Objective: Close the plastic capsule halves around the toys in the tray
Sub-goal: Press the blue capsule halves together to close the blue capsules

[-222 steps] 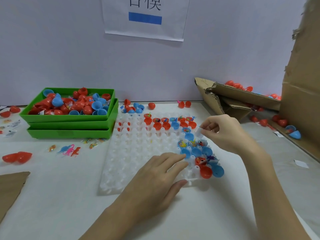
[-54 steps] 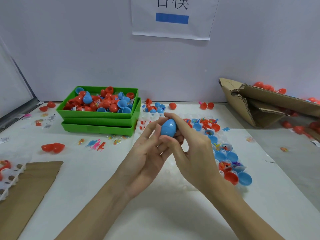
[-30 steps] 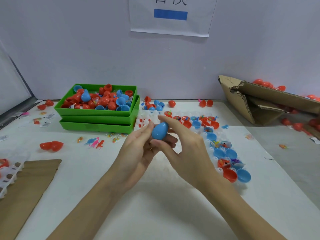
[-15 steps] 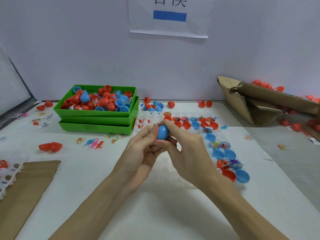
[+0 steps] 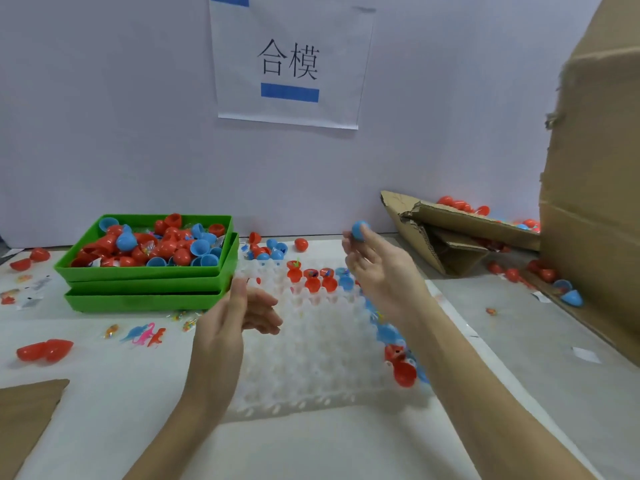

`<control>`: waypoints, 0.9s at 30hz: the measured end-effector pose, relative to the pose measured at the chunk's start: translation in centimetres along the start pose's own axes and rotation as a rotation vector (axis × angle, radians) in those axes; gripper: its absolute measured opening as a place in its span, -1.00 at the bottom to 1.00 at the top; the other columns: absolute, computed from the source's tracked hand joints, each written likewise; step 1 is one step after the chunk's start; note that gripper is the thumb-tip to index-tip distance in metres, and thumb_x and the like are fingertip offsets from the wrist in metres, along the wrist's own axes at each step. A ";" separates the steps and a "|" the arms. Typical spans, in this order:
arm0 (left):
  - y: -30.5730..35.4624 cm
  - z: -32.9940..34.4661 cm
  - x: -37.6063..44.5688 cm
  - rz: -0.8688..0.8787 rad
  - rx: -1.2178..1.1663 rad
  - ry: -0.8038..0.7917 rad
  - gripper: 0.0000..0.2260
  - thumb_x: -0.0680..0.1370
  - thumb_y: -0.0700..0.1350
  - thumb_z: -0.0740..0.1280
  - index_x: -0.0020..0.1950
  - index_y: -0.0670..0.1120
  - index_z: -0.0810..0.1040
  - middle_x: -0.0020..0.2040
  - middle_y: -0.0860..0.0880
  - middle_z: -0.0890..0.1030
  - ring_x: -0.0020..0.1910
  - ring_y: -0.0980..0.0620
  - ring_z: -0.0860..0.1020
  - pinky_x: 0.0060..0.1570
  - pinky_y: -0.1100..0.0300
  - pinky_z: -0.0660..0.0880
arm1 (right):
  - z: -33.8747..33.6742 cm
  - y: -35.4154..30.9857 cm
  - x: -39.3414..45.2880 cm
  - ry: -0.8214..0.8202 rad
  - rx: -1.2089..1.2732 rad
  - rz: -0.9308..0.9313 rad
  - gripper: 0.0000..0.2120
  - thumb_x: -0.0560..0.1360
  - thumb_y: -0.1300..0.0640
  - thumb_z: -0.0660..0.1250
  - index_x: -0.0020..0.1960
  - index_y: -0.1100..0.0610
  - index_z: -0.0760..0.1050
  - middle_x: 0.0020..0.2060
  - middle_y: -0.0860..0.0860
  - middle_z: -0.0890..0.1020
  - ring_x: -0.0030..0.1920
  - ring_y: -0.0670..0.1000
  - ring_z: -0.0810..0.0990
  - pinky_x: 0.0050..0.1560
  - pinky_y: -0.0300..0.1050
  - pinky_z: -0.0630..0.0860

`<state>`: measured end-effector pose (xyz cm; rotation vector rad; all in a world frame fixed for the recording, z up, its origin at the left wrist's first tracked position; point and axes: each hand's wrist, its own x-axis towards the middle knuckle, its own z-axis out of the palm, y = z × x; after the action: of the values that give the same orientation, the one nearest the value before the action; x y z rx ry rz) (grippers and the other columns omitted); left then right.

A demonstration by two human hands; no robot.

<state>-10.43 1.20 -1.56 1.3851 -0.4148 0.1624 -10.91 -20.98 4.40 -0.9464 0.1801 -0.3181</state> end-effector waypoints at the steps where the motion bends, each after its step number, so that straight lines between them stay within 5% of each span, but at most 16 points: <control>1: -0.1 0.0 0.0 0.001 0.024 0.013 -0.41 0.65 0.27 0.14 -0.09 -0.20 0.68 -0.23 -0.16 0.71 -0.19 -0.12 0.68 -0.13 0.07 0.59 | -0.3 -1.5 1.5 -0.016 0.203 0.071 -0.68 0.62 0.14 0.37 0.29 0.31 0.55 0.07 0.14 0.69 0.10 0.03 0.67 -0.01 -0.21 0.65; 4: -0.3 -0.1 0.1 -0.018 0.057 0.027 -0.45 0.66 0.19 0.11 -0.16 -0.18 0.69 -0.23 -0.13 0.72 -0.19 -0.06 0.67 -0.13 0.01 0.55 | -0.2 -5.4 6.7 0.044 0.523 0.087 -0.61 0.68 0.11 0.26 0.39 0.36 0.41 0.26 0.26 0.59 0.26 0.14 0.62 0.07 -0.10 0.64; 10: 0.0 -0.4 0.4 -0.118 0.041 -0.033 -0.45 0.63 0.21 0.09 -0.23 -0.09 0.71 -0.22 -0.16 0.71 -0.21 -0.05 0.65 -0.18 0.03 0.54 | 1.1 -8.8 14.1 0.249 0.204 -0.063 -0.49 0.75 0.04 0.07 0.61 0.23 0.07 0.50 0.34 0.33 0.41 0.27 0.49 0.29 0.00 0.56; 13: 0.2 -0.3 0.6 -0.128 0.065 -0.041 -0.45 0.62 0.18 0.12 -0.27 -0.15 0.70 -0.24 -0.16 0.71 -0.23 -0.04 0.65 -0.19 0.06 0.54 | 1.0 -7.4 13.7 0.239 -0.151 -0.028 -0.60 0.73 0.23 0.10 0.53 0.33 0.22 0.41 0.29 0.46 0.33 0.22 0.57 -0.03 -0.14 0.66; 15: 0.3 -0.2 0.5 -0.106 0.082 -0.045 -0.46 0.62 0.16 0.14 -0.28 -0.15 0.69 -0.25 -0.14 0.71 -0.25 -0.02 0.64 -0.23 0.12 0.56 | 0.7 -5.7 11.8 0.189 -0.356 0.026 -0.67 0.73 0.24 0.09 0.42 0.34 0.39 0.32 0.22 0.57 0.23 0.16 0.64 -0.05 -0.17 0.63; 19: 0.2 -0.1 0.4 -0.076 0.109 -0.076 -0.49 0.66 0.11 0.16 -0.27 -0.16 0.69 -0.27 -0.13 0.70 -0.26 0.01 0.63 -0.28 0.23 0.57 | -1.8 -2.6 6.2 0.192 -0.972 -0.249 -0.83 0.67 0.21 0.26 0.15 0.18 0.62 -0.05 0.05 0.73 -0.11 -0.04 0.72 -0.15 -0.22 0.65; 23: 0.2 -0.1 0.3 -0.072 0.133 -0.101 -0.50 0.64 0.13 0.16 -0.30 -0.11 0.69 -0.27 -0.12 0.69 -0.27 0.05 0.61 -0.29 0.25 0.56 | -5.0 -0.3 1.4 0.219 -1.363 -0.365 -0.86 0.61 0.17 0.39 0.13 0.08 0.68 -0.05 -0.04 0.71 -0.12 -0.14 0.64 -0.07 -0.31 0.57; 27: 0.1 0.0 0.2 -0.066 0.174 -0.125 -0.50 0.63 0.15 0.14 -0.29 -0.07 0.69 -0.26 -0.10 0.69 -0.26 0.04 0.62 -0.27 0.25 0.57 | -6.5 0.6 0.2 0.178 -1.502 -0.347 -0.78 0.54 0.05 0.47 0.18 0.03 0.69 0.00 -0.09 0.67 -0.18 -0.17 0.57 -0.25 -0.43 0.42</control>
<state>-10.24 1.18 -1.37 1.5835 -0.4670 0.0589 -12.54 -25.74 0.18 -2.4519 0.4389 -0.5977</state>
